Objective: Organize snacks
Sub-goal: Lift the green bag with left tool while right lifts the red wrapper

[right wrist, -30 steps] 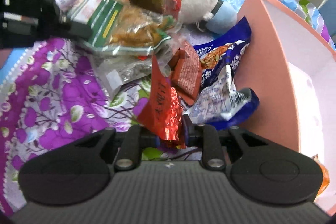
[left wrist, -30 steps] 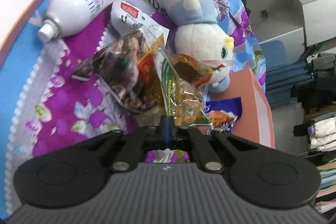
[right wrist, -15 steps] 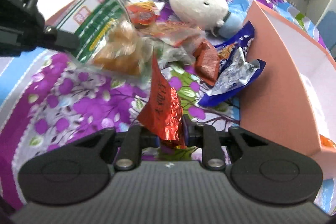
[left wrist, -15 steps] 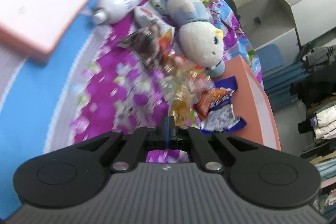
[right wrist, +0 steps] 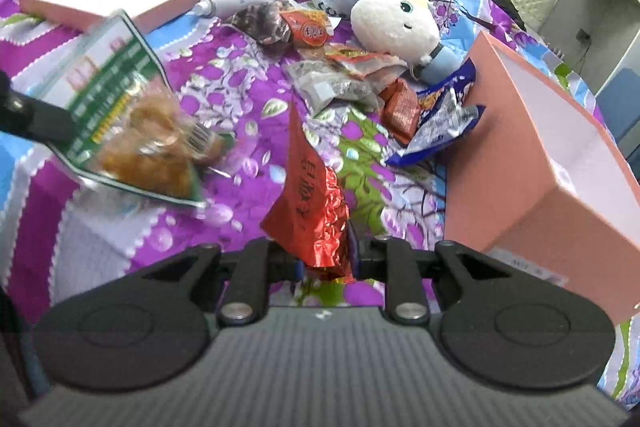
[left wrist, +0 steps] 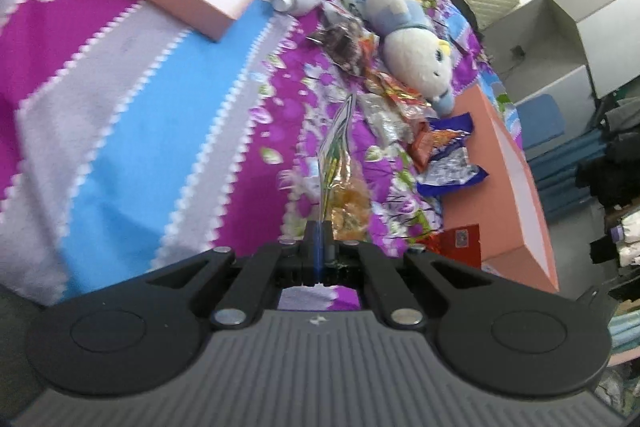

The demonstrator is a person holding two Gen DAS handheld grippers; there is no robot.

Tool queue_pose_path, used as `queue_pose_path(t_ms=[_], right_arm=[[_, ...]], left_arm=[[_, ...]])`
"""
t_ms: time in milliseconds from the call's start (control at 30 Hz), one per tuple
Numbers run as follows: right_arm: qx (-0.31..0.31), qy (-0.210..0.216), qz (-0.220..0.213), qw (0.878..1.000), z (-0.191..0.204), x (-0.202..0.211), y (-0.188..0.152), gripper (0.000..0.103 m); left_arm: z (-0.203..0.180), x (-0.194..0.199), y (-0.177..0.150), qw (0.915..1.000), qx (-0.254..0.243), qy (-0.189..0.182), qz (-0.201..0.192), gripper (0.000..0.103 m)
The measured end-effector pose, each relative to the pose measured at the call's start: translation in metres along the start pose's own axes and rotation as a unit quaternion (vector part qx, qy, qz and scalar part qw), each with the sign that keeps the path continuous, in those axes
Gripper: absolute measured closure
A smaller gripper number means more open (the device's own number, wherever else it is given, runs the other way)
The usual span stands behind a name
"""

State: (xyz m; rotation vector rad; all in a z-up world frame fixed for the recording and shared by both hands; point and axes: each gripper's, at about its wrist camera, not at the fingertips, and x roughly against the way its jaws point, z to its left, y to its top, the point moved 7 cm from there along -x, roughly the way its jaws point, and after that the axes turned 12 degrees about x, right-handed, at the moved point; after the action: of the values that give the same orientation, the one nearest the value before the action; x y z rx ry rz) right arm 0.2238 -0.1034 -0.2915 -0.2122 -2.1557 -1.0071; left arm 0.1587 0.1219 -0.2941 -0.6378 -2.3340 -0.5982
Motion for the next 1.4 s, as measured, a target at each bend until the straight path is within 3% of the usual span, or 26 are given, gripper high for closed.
queue_pose_path(t_ms=[200,300,333,367,433,467,667,833,1067,1200,1400], right_arm=[[-0.028,0.011,-0.013,0.999,0.010,-0.004,-0.008,0.078],[-0.050,0.025,-0.022,0.998,0.008,-0.002,-0.007,0.071],[-0.060,0.030,-0.026,0.997,0.007,0.000,-0.007,0.068],[-0.070,0.033,-0.031,0.996,0.005,0.001,-0.008,0.061],[-0.090,0.038,-0.040,0.994,0.004,0.004,-0.009,0.043],[-0.101,0.048,-0.048,0.993,0.003,0.008,-0.011,0.036],[-0.137,0.089,-0.099,0.982,0.003,0.034,-0.013,0.035],[-0.162,0.094,-0.143,0.972,-0.009,0.049,-0.010,0.035],[-0.232,0.098,-0.122,0.960,-0.030,0.024,-0.018,0.035],[-0.267,0.138,-0.143,0.943,-0.035,0.028,-0.022,0.035],[-0.275,0.113,-0.143,0.944,-0.043,0.037,-0.023,0.035]], left_arm=[[0.027,0.008,0.005,0.9988,0.002,0.049,0.001,0.102],[0.032,0.013,0.007,0.9976,-0.003,0.068,0.009,0.092],[0.034,0.016,0.008,0.9973,-0.008,0.073,0.009,0.078],[0.034,0.019,0.008,0.9969,-0.010,0.077,0.007,0.056],[0.034,0.028,0.011,0.9957,-0.014,0.091,-0.010,0.031],[0.033,0.035,0.013,0.9948,-0.022,0.097,-0.025,0.028],[0.003,0.055,0.017,0.9925,-0.078,0.075,-0.056,0.025],[-0.019,0.035,0.010,0.9918,-0.112,0.048,-0.037,0.019],[-0.029,-0.018,0.004,0.9876,-0.143,0.065,-0.005,0.018],[-0.026,-0.034,0.004,0.9880,-0.135,0.074,0.000,0.018],[-0.020,-0.047,0.005,0.9865,-0.137,0.090,0.003,0.018]])
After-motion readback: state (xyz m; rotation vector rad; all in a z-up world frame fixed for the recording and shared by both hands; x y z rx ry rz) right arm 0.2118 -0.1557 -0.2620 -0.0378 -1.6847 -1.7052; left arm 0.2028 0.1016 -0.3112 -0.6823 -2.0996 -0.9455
